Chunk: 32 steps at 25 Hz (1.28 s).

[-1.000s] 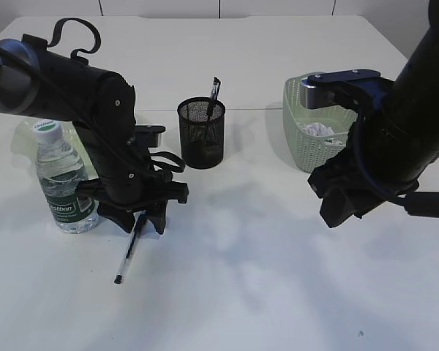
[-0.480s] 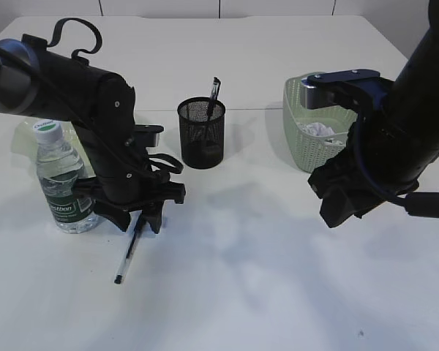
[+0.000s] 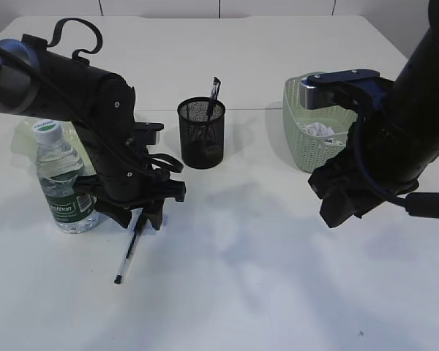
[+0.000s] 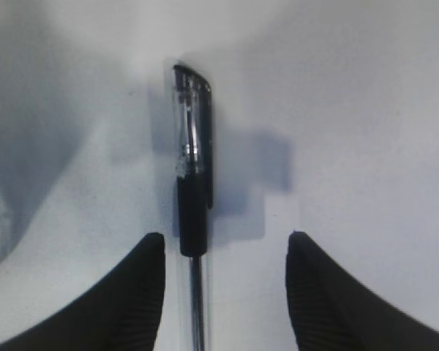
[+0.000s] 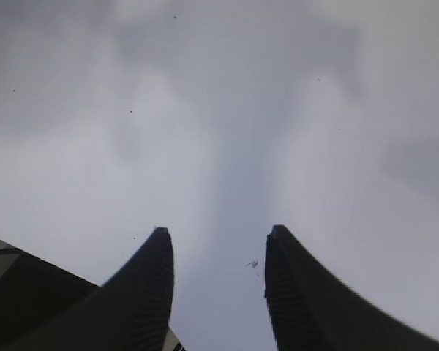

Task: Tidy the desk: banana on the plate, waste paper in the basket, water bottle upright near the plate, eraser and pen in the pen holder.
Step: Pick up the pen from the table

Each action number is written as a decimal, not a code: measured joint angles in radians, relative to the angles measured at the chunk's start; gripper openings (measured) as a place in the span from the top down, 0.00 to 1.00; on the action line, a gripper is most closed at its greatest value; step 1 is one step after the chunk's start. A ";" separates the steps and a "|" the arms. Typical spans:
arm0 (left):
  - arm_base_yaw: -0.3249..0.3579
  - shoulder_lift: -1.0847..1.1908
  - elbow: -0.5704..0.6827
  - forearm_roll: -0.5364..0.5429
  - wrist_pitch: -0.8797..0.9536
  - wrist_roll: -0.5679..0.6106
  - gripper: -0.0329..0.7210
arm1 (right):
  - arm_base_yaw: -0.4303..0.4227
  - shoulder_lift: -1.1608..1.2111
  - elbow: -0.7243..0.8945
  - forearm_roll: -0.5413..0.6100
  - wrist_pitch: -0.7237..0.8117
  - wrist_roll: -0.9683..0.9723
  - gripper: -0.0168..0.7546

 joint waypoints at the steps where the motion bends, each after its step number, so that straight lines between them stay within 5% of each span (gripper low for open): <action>1: 0.000 0.000 0.000 0.000 0.000 0.000 0.47 | 0.000 0.000 0.000 0.000 0.000 0.000 0.57; 32: 0.000 0.050 -0.009 0.000 0.008 0.000 0.47 | 0.000 0.000 0.000 0.000 0.000 -0.009 0.57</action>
